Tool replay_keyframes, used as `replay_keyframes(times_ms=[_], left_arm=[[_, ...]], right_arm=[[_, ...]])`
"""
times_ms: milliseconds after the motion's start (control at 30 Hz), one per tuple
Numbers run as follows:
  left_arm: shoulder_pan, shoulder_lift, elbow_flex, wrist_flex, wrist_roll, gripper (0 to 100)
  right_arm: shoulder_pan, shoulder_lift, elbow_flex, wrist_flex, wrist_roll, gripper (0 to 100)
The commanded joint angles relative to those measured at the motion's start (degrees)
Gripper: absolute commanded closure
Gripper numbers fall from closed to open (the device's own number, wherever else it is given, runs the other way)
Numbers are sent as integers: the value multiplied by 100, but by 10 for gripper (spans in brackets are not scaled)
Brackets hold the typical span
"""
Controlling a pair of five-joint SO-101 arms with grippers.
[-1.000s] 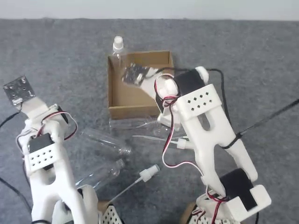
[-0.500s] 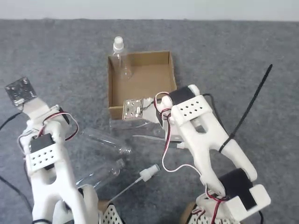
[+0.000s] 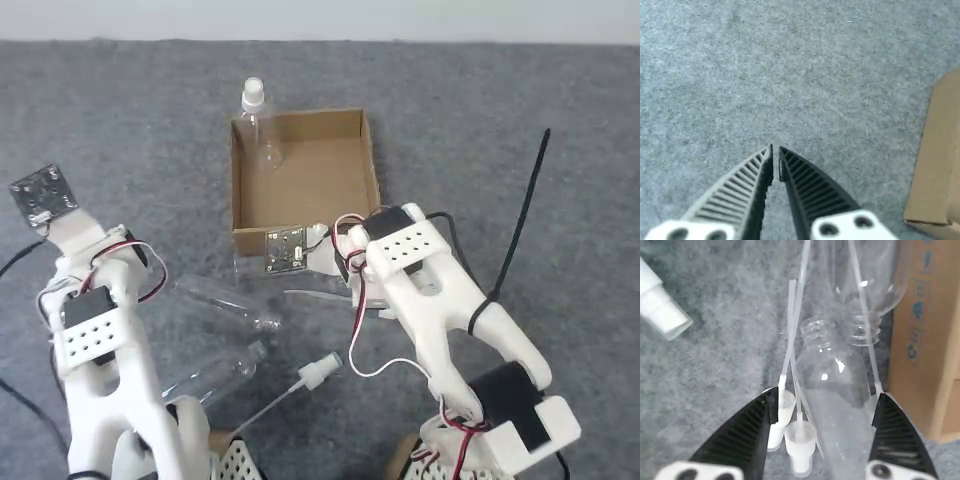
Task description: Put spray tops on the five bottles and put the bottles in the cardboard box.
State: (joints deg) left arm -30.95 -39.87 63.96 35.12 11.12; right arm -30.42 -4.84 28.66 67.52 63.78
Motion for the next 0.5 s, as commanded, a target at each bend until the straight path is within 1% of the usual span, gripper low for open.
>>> replay_keyframes(times_ms=[0, 200, 367, 467], left_arm=[[0, -246, -31, 35, -44, 987], [0, -246, -31, 44, -44, 987], [0, -273, 31, 18, -44, 987], [0, -281, 31, 18, -44, 987]], right_arm=[[110, -268, 123, -444, 79, 742], [119, -233, 369, -716, 79, 742], [127, 286, 316, -734, 79, 746], [242, 488, 237, -848, 70, 809]])
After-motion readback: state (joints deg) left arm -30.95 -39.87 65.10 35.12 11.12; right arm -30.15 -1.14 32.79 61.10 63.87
